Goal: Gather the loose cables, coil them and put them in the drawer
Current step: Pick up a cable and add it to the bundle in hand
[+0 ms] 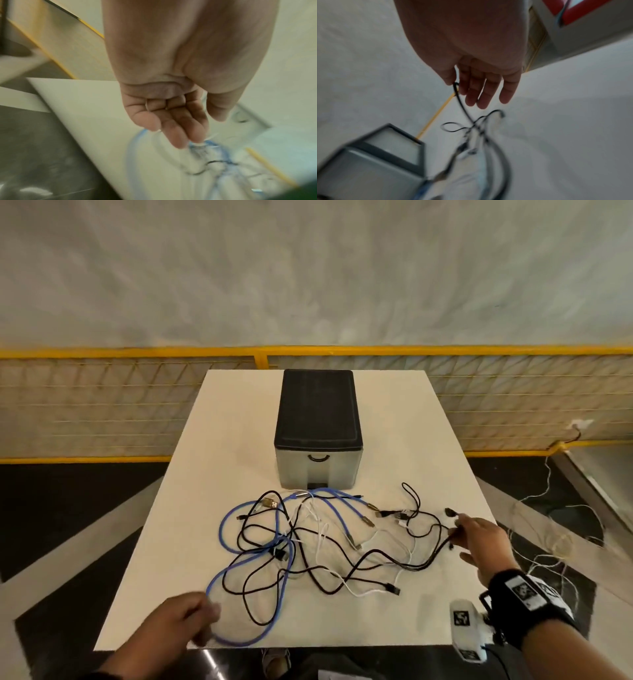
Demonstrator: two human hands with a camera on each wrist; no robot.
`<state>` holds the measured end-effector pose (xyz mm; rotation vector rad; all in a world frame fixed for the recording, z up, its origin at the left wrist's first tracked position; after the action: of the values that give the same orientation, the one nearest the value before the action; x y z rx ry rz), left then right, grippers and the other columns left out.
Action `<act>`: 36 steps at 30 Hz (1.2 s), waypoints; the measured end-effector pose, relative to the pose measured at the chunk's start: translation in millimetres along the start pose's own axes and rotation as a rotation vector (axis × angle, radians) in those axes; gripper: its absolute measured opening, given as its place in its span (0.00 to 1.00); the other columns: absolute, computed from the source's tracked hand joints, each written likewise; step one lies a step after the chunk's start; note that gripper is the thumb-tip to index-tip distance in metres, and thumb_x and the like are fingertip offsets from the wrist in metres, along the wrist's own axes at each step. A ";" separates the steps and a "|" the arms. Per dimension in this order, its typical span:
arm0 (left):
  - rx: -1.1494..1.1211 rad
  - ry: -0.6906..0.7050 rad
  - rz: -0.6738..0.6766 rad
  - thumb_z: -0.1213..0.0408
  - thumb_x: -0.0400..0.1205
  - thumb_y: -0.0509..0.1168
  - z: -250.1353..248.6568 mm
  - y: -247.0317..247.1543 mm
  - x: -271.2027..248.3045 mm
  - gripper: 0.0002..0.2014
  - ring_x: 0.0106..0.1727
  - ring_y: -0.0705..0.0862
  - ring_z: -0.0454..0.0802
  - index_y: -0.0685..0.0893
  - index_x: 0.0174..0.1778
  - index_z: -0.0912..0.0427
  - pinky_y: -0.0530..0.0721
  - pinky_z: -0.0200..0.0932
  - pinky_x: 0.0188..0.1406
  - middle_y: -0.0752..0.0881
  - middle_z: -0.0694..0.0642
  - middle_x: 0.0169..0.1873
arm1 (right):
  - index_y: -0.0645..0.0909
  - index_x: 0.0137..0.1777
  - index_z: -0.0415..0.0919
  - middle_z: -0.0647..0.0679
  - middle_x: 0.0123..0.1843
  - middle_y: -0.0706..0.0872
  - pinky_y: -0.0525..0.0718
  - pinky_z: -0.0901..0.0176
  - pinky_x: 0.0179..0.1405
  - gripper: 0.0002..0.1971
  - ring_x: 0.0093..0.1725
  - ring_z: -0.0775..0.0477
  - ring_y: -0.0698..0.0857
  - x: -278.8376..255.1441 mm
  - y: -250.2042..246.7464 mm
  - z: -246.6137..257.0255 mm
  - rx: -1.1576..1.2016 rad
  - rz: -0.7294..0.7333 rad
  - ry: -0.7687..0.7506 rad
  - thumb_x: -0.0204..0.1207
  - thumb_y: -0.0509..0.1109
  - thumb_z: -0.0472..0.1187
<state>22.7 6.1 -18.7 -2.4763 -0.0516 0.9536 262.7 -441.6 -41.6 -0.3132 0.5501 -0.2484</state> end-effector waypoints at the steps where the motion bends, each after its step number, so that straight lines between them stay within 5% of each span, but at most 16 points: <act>1: -0.030 0.053 -0.005 0.60 0.83 0.68 -23.7 2.3 4.6 0.14 0.30 0.83 0.45 0.85 0.35 0.64 0.77 0.36 0.30 0.88 0.57 0.27 | 0.84 0.52 0.33 0.37 0.44 0.91 0.78 0.48 0.45 0.14 0.47 0.39 0.88 -2.7 9.0 7.4 0.046 0.040 -0.007 0.81 0.65 0.44; 5: -0.052 0.234 0.126 0.49 0.84 0.64 -108.1 26.8 33.7 0.19 0.38 0.85 0.38 0.88 0.46 0.63 0.77 0.26 0.33 0.92 0.57 0.40 | 0.83 0.52 0.31 0.33 0.42 0.89 0.82 0.45 0.48 0.09 0.47 0.36 0.89 -39.8 36.7 55.4 0.161 0.121 -0.221 0.82 0.63 0.36; 8: -0.001 0.301 0.292 0.34 0.78 0.60 -159.7 58.0 53.5 0.28 0.56 0.89 0.47 0.89 0.52 0.57 0.80 0.38 0.48 0.92 0.53 0.52 | 0.84 0.41 0.42 0.44 0.34 0.90 0.84 0.54 0.45 0.07 0.39 0.49 0.89 -88.2 63.1 88.3 -0.077 0.186 -0.573 0.80 0.68 0.38; 12: -0.046 0.393 0.375 0.39 0.86 0.50 -198.9 68.2 55.3 0.23 0.65 0.84 0.47 0.84 0.57 0.48 0.78 0.41 0.60 0.87 0.52 0.63 | 0.82 0.40 0.49 0.56 0.35 0.89 0.81 0.68 0.35 0.05 0.34 0.60 0.86 -145.7 105.9 97.4 -0.367 0.415 -0.990 0.78 0.71 0.41; 15: -0.387 0.377 0.357 0.33 0.81 0.49 -199.4 55.3 52.1 0.27 0.65 0.85 0.53 0.85 0.58 0.44 0.80 0.51 0.66 0.88 0.53 0.60 | 0.78 0.42 0.53 0.59 0.39 0.86 0.82 0.64 0.35 0.03 0.35 0.63 0.82 -166.2 131.8 87.0 -0.537 0.561 -1.226 0.76 0.70 0.46; 18: -0.648 0.362 0.191 0.42 0.84 0.54 -182.8 34.4 56.5 0.21 0.58 0.88 0.54 0.89 0.49 0.50 0.78 0.63 0.67 0.92 0.56 0.53 | 0.81 0.42 0.52 0.59 0.39 0.87 0.84 0.54 0.39 0.05 0.38 0.57 0.84 -171.5 146.0 79.7 -0.579 0.615 -1.281 0.76 0.68 0.51; 20: -0.704 0.392 0.096 0.51 0.88 0.56 -178.5 24.5 57.0 0.19 0.54 0.90 0.57 0.87 0.39 0.52 0.79 0.65 0.65 0.92 0.58 0.44 | 0.84 0.43 0.48 0.56 0.42 0.88 0.82 0.59 0.47 0.07 0.44 0.56 0.83 -173.2 143.0 78.2 -0.519 0.554 -1.382 0.76 0.69 0.50; 22: -0.836 0.408 0.046 0.56 0.90 0.55 -178.6 17.0 55.2 0.19 0.44 0.90 0.58 0.82 0.35 0.57 0.84 0.60 0.57 0.90 0.58 0.33 | 0.86 0.40 0.48 0.56 0.41 0.87 0.79 0.62 0.49 0.12 0.44 0.56 0.83 -170.6 131.7 78.3 -0.409 0.459 -1.286 0.75 0.69 0.55; 23: -0.921 0.407 0.032 0.57 0.90 0.55 -179.7 13.3 53.7 0.19 0.37 0.90 0.57 0.79 0.34 0.59 0.86 0.57 0.52 0.87 0.58 0.28 | 0.86 0.38 0.46 0.54 0.38 0.88 0.80 0.60 0.47 0.18 0.42 0.56 0.84 -168.3 127.1 78.0 -0.358 0.487 -1.091 0.76 0.67 0.60; 25: -1.066 0.403 0.065 0.56 0.90 0.54 -184.7 8.3 49.1 0.21 0.29 0.86 0.55 0.76 0.32 0.60 0.89 0.55 0.43 0.80 0.57 0.23 | 0.88 0.44 0.40 0.44 0.41 0.92 0.83 0.53 0.48 0.30 0.41 0.51 0.87 -167.7 132.3 69.7 -0.260 0.776 -0.463 0.74 0.62 0.68; 27: -1.123 0.389 0.169 0.52 0.89 0.54 -192.2 11.7 41.1 0.22 0.24 0.81 0.53 0.74 0.31 0.59 0.89 0.53 0.34 0.76 0.56 0.21 | 0.86 0.53 0.35 0.37 0.49 0.93 0.82 0.49 0.51 0.32 0.46 0.44 0.88 -169.0 144.6 58.8 -0.080 1.003 -0.051 0.75 0.58 0.65; 31: -0.968 0.326 0.374 0.49 0.87 0.55 -192.6 36.2 22.4 0.22 0.20 0.74 0.50 0.72 0.31 0.58 0.87 0.49 0.29 0.71 0.54 0.20 | 0.79 0.54 0.35 0.40 0.42 0.88 0.84 0.54 0.40 0.19 0.38 0.44 0.86 -153.5 162.5 88.3 0.341 1.085 0.099 0.84 0.56 0.52; 36: -0.912 0.233 0.302 0.51 0.88 0.57 -171.1 46.0 21.1 0.22 0.18 0.68 0.47 0.71 0.29 0.57 0.79 0.43 0.23 0.65 0.53 0.19 | 0.81 0.50 0.37 0.39 0.44 0.91 0.89 0.51 0.46 0.14 0.43 0.43 0.90 -140.8 169.6 107.4 0.516 1.002 0.222 0.86 0.57 0.44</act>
<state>142.0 -102.8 57.0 -3.5058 -0.0411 0.8622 230.2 -217.0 51.2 0.5078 0.7744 0.5509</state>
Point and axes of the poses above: each hand's wrist, its own x-axis towards the middle knuckle, its own y-axis out of the palm, z = x × y, the point moved 3 cm from there along x, towards the middle knuckle
